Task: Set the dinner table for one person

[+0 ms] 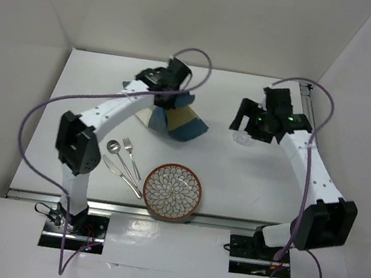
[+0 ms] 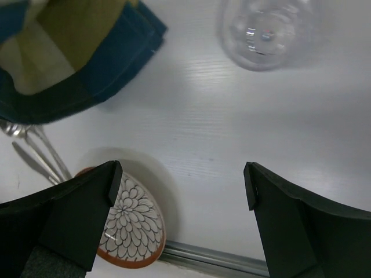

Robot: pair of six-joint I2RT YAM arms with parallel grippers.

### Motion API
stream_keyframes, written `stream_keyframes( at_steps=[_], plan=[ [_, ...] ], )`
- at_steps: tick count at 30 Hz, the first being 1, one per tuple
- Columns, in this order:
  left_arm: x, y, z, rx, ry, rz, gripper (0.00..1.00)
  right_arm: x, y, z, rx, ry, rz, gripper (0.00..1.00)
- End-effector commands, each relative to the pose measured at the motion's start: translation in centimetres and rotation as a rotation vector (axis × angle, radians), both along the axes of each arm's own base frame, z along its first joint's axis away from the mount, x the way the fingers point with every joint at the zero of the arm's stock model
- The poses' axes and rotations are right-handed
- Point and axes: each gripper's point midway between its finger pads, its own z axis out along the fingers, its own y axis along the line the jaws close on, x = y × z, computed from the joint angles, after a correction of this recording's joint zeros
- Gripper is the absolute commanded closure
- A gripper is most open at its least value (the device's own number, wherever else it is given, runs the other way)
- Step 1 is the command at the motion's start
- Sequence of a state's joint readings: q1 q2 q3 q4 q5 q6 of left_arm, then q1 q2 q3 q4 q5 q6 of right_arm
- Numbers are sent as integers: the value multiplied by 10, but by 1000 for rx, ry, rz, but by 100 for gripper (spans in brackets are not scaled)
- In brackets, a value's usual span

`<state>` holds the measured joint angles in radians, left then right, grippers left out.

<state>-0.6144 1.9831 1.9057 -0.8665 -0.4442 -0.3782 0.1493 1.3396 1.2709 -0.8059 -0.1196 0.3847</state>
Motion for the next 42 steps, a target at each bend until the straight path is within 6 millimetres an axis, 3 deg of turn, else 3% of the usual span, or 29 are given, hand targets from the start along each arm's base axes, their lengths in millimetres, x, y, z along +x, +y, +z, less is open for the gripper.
stream_keyframes(
  at_steps=[1,2,3,4,5,6,7,8,9,10,11,12,14,17,21,30,35,39,40,42],
  plan=[
    [-10,37,91,-269,-145,131,100,28,61,33,-15,-144,174,0],
    [-13,59,81,-285,-127,192,100,43,73,36,-31,-152,197,0],
    [-15,61,87,-371,-142,230,100,48,84,35,-42,-154,222,0],
    [-24,74,105,-434,-186,269,100,53,94,33,-49,-151,251,0],
    [-29,93,86,-450,-160,331,100,55,115,39,-42,-167,291,0],
    [-34,94,85,-532,-150,362,100,62,128,17,-63,-123,325,0],
    [-34,100,85,-580,-169,385,100,60,147,11,-70,-116,374,0],
    [-47,114,74,-601,-156,430,100,67,160,15,-71,-134,400,0],
    [-54,118,69,-632,-140,463,100,70,171,-16,-104,-56,433,0],
    [-56,120,68,-671,-149,492,100,71,178,-26,-145,-31,468,0],
    [-64,125,55,-672,-130,522,100,78,195,-13,-146,-55,499,0],
    [-66,125,55,-689,-143,528,100,82,200,-48,-194,29,521,0],
    [-74,131,58,-714,-168,557,100,73,201,-68,-230,118,563,0],
    [-76,139,55,-735,-177,602,100,62,223,-91,-136,175,595,0],
    [-80,142,54,-741,-180,618,100,43,229,-113,-10,230,574,0],
    [-79,149,50,-742,-179,646,100,-4,246,-153,-109,312,657,0],
    [-79,152,50,-747,-181,662,100,-17,249,-172,-141,347,657,7],
    [-79,152,50,-747,-181,662,100,-14,243,-185,-178,356,629,24],
    [-79,152,50,-747,-181,662,100,-13,245,-189,-175,360,619,36],
    [-78,152,54,-746,-189,653,100,-12,246,-194,-175,361,619,50]
  ],
)
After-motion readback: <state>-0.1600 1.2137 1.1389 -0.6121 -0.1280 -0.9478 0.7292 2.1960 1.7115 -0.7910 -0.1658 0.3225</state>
